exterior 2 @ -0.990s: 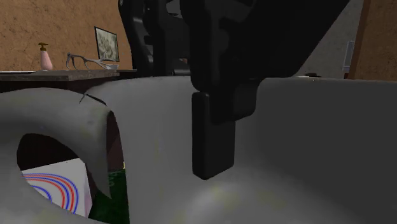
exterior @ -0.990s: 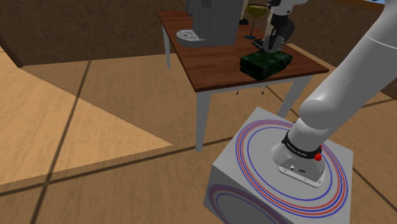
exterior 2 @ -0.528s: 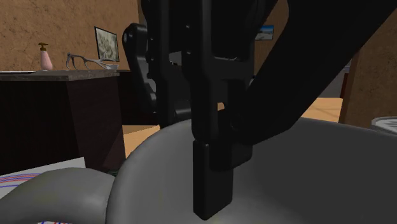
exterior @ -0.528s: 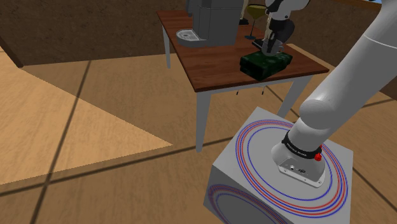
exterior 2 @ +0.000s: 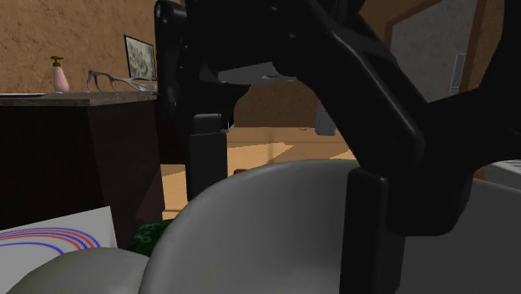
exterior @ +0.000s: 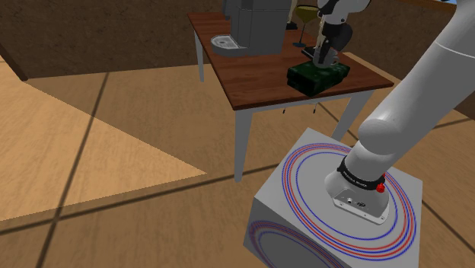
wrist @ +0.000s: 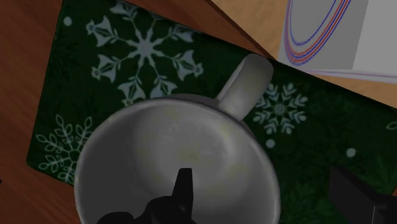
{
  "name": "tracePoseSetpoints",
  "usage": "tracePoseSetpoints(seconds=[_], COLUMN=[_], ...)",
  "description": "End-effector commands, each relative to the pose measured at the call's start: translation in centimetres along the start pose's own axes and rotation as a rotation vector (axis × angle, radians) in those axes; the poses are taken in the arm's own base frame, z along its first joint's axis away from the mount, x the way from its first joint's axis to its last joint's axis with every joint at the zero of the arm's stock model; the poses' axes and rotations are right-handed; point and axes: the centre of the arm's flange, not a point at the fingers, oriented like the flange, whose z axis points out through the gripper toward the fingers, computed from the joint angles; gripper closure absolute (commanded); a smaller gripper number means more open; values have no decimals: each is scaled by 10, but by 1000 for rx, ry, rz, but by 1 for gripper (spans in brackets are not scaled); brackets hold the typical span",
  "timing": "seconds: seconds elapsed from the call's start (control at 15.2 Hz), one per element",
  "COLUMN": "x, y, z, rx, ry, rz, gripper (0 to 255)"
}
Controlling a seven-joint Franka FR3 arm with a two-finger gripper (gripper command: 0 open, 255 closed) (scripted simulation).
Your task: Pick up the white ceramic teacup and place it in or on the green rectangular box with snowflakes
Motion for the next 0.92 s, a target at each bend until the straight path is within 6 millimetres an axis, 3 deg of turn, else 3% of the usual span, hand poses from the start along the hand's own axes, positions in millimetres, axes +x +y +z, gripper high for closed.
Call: tracePoseSetpoints(seconds=[0.0, 0.07, 0.33, 0.86], x=[0, 0, 0, 0], y=[0, 0, 0, 0], z=[0, 0, -50, -50], rx=[0, 0, 0, 0], ry=[0, 0, 0, 0], rz=[0, 0, 0, 0], gripper=[0, 0, 0, 0])
